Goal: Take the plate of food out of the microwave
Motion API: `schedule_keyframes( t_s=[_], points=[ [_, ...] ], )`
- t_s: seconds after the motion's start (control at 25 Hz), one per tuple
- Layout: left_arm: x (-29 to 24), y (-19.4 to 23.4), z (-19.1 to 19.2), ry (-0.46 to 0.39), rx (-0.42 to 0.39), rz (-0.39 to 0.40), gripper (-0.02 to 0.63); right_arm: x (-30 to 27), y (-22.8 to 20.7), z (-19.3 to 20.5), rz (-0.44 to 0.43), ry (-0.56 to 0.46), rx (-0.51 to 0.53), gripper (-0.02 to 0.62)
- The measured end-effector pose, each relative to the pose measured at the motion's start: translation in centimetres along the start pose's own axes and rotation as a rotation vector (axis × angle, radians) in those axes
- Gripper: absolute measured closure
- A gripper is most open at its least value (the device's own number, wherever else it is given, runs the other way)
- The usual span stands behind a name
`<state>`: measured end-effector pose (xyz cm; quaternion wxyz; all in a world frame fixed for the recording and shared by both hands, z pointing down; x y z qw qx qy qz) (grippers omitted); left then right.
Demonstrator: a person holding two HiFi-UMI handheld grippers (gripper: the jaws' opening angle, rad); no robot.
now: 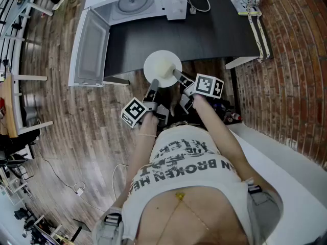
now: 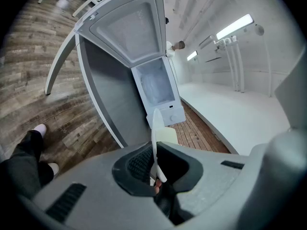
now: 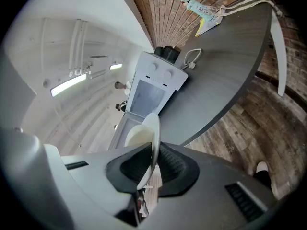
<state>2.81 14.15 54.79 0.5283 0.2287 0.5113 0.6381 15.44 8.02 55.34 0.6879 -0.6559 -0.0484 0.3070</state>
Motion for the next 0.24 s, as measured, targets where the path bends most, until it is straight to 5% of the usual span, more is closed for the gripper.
schedule_keyframes(
  t_s=[0.24],
  points=[
    [-0.07, -0.04, -0.02, 0.001, 0.000, -0.001, 0.589, 0.01, -0.02, -0.04, 0.003, 0.002, -0.002, 0.556]
  ],
)
Point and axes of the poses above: the fingertips, and each gripper's own axes: x backward along the fingers, y to its left, z out of its underside, the point moved 3 cm from there along x, backward along the fingers, and after that the axes turned 11 degrees about -x, right-handed, at the moved point
